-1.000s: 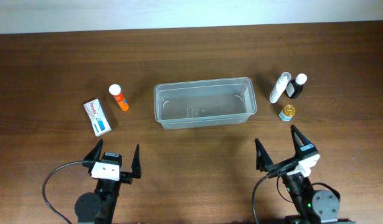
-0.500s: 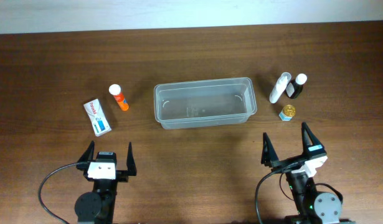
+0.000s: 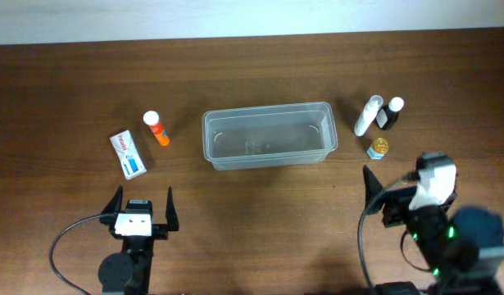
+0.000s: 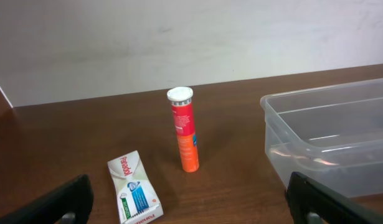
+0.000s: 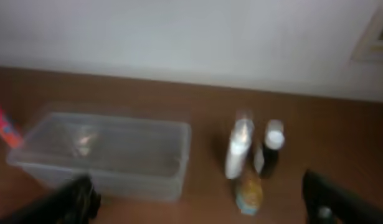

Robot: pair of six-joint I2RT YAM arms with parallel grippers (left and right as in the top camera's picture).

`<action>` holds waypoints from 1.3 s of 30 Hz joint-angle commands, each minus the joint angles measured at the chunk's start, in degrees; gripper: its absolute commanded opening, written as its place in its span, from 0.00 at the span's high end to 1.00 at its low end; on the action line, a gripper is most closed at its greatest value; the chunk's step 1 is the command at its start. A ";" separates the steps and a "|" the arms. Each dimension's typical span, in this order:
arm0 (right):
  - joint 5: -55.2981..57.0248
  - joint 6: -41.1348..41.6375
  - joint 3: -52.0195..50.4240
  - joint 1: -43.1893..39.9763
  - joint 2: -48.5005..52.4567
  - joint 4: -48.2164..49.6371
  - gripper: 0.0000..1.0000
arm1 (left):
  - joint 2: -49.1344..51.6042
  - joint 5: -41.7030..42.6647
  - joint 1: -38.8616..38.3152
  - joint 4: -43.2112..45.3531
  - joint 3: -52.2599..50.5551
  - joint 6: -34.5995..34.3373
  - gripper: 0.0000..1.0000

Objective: Pack container
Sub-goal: 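Move the right gripper up over the white pump bottle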

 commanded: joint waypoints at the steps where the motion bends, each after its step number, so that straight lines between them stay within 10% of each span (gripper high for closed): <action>1: 2.82 -1.86 8.74 0.48 7.69 -7.52 0.02 | -0.44 -0.48 0.33 -0.33 -0.11 0.92 0.01; 25: 6.27 0.59 13.31 -1.90 49.79 -9.90 0.02 | -0.44 -0.48 0.33 -0.33 -0.11 0.92 0.01; 39: 1.88 6.32 17.35 -8.50 52.26 -7.69 0.02 | -0.44 -0.48 0.33 -0.33 -0.11 0.92 0.01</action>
